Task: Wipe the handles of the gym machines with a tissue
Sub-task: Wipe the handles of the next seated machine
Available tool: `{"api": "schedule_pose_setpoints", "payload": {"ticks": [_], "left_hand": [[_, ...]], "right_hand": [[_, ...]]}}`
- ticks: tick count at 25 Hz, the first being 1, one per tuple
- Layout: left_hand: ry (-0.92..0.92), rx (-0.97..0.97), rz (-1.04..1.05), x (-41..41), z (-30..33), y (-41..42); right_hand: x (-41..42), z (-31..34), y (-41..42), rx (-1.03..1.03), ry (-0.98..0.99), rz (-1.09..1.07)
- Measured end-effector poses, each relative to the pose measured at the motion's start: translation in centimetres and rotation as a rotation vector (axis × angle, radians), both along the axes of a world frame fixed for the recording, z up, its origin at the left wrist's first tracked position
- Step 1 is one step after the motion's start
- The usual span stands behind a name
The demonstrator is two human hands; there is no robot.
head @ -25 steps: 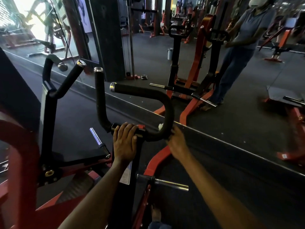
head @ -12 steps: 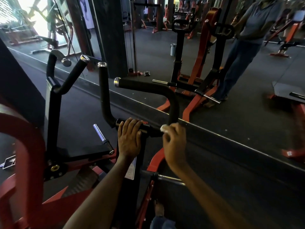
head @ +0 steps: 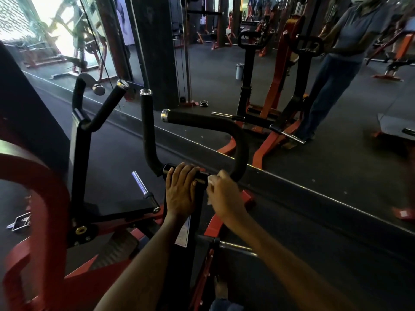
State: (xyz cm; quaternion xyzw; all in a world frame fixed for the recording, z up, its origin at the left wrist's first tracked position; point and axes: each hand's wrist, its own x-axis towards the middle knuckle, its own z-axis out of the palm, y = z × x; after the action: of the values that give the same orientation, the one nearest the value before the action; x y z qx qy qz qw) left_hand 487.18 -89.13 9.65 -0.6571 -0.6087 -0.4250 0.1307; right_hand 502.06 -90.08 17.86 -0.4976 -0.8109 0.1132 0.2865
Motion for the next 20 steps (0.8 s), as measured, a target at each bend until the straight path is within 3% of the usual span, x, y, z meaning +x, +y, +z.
{"api": "schedule_pose_setpoints", "payload": {"ticks": [2, 5, 8, 11, 13, 15, 16, 17, 18, 20], "left_hand": [[0.000, 0.000, 0.004, 0.1, -0.1, -0.1], [0.005, -0.008, 0.014, 0.1, 0.2, 0.0], [0.007, 0.004, 0.010, 0.1, 0.1, -0.1], [0.009, 0.010, 0.002, 0.2, 0.1, -0.1], [-0.017, 0.019, 0.001, 0.2, 0.2, 0.1], [-0.016, 0.029, -0.001, 0.3, 0.0, -0.3], [-0.008, 0.033, 0.002, 0.3, 0.1, -0.3], [-0.006, 0.028, 0.002, 0.3, 0.3, -0.2], [-0.005, 0.024, 0.003, 0.3, 0.3, -0.2], [-0.001, 0.024, 0.019, 0.4, 0.3, -0.4]], "right_hand": [[0.6, 1.9, 1.8, 0.000, 0.025, -0.037], [0.1, 4.5, 3.2, 0.005, -0.356, -0.101], [-2.0, 3.3, 1.6, 0.014, -0.388, -0.002], [1.1, -2.0, 0.1, 0.171, -0.039, 0.163], [4.2, -6.5, -1.1, 0.051, 0.132, 0.190], [5.5, -8.3, -1.7, -0.273, 0.569, -0.081], [5.1, -7.5, -1.2, -0.510, 0.901, -0.276], [4.3, -6.6, -0.4, -0.748, 1.245, -0.339], [3.2, -5.7, 0.3, -0.908, 1.497, -0.283], [0.3, -3.9, 1.3, -1.129, 1.653, -0.199]]}}
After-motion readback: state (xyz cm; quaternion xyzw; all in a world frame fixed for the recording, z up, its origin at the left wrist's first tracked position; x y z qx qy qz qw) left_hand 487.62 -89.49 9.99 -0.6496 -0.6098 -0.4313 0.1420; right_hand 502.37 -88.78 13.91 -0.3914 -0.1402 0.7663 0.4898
